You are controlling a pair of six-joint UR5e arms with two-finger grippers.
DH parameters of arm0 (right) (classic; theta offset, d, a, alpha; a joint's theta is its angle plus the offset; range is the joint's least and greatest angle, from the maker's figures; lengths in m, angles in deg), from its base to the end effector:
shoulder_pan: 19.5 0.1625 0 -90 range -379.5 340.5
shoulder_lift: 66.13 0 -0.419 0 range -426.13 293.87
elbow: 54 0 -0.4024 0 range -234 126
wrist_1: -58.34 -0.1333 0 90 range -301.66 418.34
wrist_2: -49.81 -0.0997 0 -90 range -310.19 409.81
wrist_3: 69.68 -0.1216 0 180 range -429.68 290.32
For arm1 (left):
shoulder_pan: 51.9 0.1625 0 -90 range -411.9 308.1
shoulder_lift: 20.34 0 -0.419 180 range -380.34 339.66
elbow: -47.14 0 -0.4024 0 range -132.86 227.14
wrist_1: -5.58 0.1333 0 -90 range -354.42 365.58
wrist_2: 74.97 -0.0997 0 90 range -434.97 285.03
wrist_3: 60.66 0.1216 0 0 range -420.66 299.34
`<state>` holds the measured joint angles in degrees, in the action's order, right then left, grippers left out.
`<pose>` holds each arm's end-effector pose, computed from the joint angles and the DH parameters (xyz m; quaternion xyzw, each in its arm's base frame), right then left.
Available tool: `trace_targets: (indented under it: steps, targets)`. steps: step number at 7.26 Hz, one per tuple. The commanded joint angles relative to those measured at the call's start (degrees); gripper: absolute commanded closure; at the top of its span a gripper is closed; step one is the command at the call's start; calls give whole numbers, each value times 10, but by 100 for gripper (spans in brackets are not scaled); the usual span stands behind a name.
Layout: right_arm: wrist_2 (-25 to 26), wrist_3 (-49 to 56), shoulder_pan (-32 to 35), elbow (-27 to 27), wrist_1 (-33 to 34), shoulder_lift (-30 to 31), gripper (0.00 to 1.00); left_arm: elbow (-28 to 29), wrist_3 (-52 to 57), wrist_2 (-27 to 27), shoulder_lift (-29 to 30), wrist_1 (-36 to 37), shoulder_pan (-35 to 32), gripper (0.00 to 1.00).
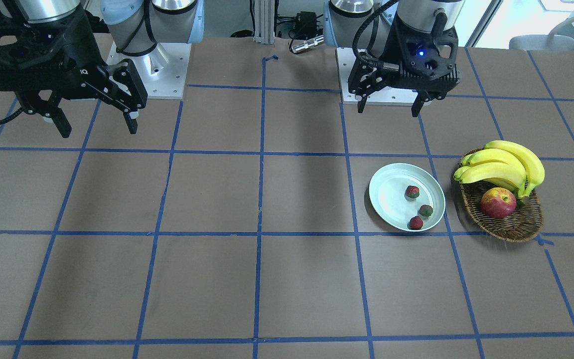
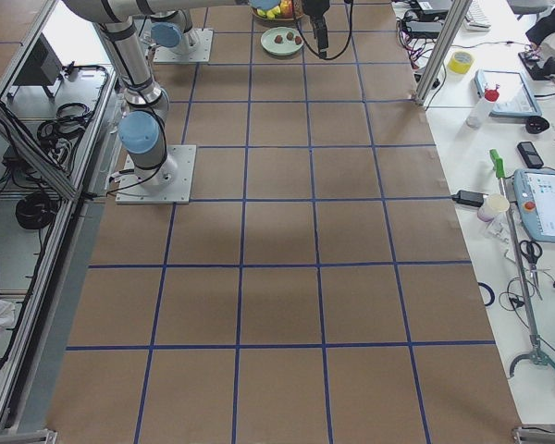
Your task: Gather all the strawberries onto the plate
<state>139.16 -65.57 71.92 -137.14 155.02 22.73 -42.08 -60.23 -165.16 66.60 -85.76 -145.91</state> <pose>0.1478 -0.5287 0.5242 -0.0486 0.9929 -0.1081 0.0031 -0.1664 -0.4736 0.4907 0.0387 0.9990 -0.0219 0.0010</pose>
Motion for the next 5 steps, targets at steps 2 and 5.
trace_targets:
  steps: [2, 5]
  targets:
    - [0, 1, 0, 0, 2, 0, 0, -3, 23, 14, -3, -10, 15, 0]
    - [-1, -2, 0, 0, 2, -1, 0, -3, 24, 11, -3, -20, 30, 0]
